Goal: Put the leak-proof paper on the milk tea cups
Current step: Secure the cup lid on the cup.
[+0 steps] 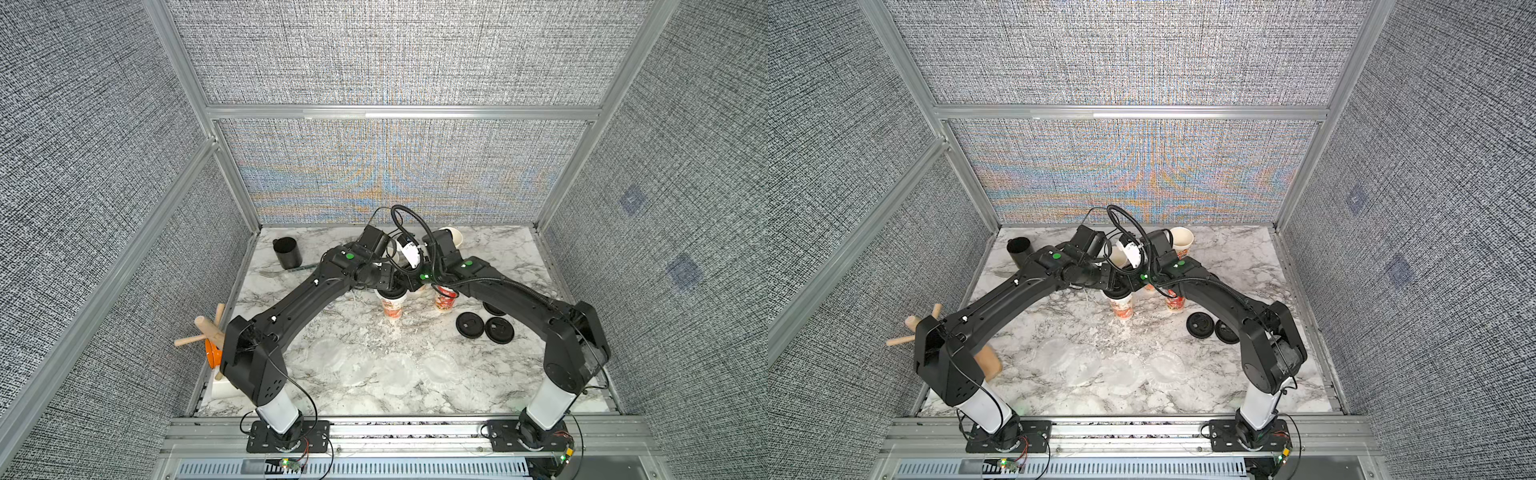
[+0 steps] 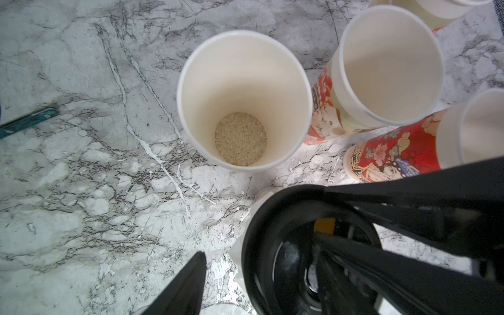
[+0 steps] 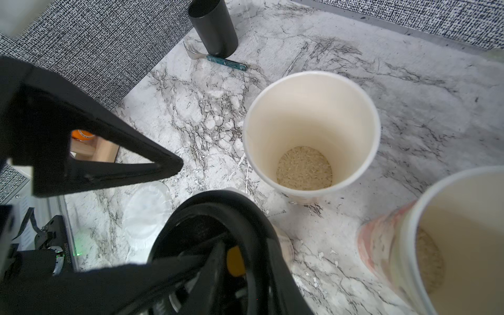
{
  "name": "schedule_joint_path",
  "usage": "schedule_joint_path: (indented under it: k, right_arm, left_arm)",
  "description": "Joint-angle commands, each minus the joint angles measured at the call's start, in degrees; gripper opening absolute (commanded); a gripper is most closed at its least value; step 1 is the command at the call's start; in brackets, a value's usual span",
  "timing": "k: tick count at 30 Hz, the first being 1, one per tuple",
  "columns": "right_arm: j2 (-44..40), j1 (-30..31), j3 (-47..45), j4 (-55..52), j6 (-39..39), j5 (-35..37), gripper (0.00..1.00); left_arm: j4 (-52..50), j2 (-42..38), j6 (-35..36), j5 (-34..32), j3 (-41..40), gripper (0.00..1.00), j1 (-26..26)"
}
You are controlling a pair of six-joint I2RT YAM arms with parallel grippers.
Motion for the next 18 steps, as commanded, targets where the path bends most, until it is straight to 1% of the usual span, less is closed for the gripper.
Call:
schedule_joint_path:
  k: [1, 5, 7, 10, 14, 18]
  right_arm:
    - [1.57, 0.24, -1.34, -15.15, -2.05, 1.70, 0.27]
    - [1.48, 0.24, -1.45, -14.83, -1.21, 1.62, 0.27]
    - [1.17, 0.24, -1.31, -14.51, -0.29, 1.62, 0.29]
    - [0.29, 0.24, -1.15, -13.75, 2.02, 1.45, 0.35]
    - [-2.14, 0.07, -0.61, -11.80, 6.23, 1.36, 0.48]
    - [-4.65, -0.02, 0.68, -11.03, 9.89, 2.55, 0.56]
  left_arm:
    - [0.79, 1.29, 0.73, -0.26, 0.47, 0.65, 0.17]
    - [0.63, 2.93, 0.69, -0.71, 0.50, 0.64, 0.24]
    - [0.37, 3.43, 0.66, -0.88, 0.32, 0.63, 0.25]
    - [0.19, 3.43, 0.31, -0.93, -0.59, 0.62, 0.25]
    - [-0.17, 2.94, -0.34, -1.32, -2.39, 0.62, 0.25]
    - [-0.17, 1.96, -0.75, -1.28, -4.12, 0.62, 0.25]
